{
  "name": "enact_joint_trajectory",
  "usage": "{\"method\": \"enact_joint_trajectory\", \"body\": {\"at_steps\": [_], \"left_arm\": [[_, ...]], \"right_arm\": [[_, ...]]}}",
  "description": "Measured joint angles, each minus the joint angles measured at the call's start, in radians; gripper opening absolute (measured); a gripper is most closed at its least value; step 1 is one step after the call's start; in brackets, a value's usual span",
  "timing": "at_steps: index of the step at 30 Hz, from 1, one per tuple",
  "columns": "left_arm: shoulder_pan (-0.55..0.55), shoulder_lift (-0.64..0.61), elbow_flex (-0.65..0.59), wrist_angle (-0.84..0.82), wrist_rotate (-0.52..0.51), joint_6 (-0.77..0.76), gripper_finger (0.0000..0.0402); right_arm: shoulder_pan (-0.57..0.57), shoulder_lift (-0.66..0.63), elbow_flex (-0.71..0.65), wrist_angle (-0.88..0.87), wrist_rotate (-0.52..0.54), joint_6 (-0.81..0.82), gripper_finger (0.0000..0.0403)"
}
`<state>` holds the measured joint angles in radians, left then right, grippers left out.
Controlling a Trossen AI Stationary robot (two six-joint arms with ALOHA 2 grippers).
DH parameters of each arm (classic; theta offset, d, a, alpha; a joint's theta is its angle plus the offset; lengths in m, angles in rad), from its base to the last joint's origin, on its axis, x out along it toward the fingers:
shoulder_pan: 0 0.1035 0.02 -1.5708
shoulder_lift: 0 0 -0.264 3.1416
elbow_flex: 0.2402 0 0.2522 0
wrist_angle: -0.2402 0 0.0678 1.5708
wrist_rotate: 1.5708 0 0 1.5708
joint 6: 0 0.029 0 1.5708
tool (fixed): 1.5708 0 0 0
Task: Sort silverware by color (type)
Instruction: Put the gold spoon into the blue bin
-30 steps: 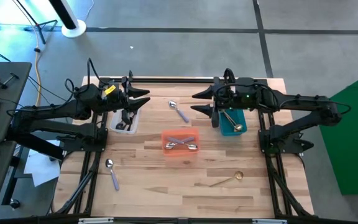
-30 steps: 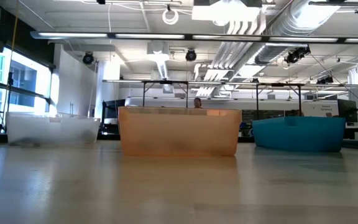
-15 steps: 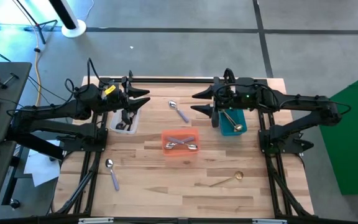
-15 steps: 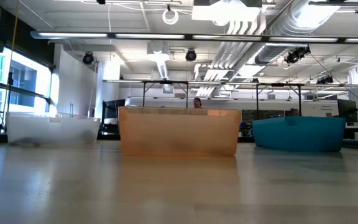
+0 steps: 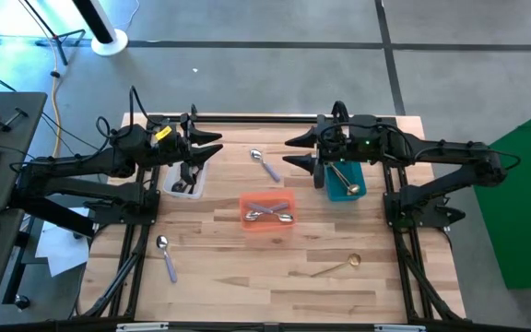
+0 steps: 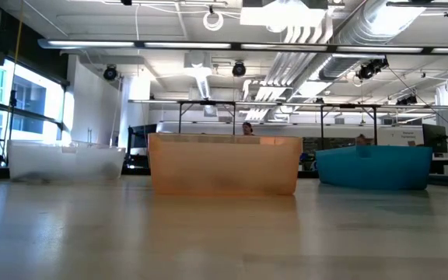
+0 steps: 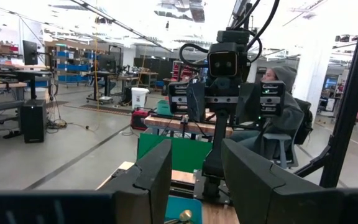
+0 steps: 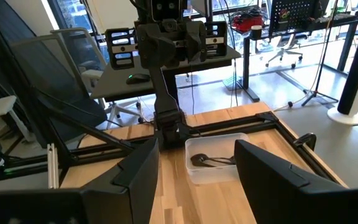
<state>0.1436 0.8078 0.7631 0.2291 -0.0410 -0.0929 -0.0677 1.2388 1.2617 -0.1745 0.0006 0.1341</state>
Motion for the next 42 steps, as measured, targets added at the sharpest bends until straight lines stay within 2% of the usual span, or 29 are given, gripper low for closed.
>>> {"method": "enact_joint_trajectory", "body": {"at_steps": [21, 32, 42], "left_arm": [[0.000, 0.000, 0.000, -0.001, 0.000, 0.000, 0.0131], [0.000, 0.000, 0.000, -0.082, 0.000, -0.029, 0.0131], [0.000, 0.000, 0.000, -0.082, 0.000, -0.034, 0.0131]], "right_arm": [[0.000, 0.000, 0.000, 0.000, 0.019, 0.029, 0.0197], [0.000, 0.000, 0.000, -0.023, 0.011, 0.174, 0.0197], [0.000, 0.000, 0.000, -0.091, 0.008, 0.181, 0.0197]]}}
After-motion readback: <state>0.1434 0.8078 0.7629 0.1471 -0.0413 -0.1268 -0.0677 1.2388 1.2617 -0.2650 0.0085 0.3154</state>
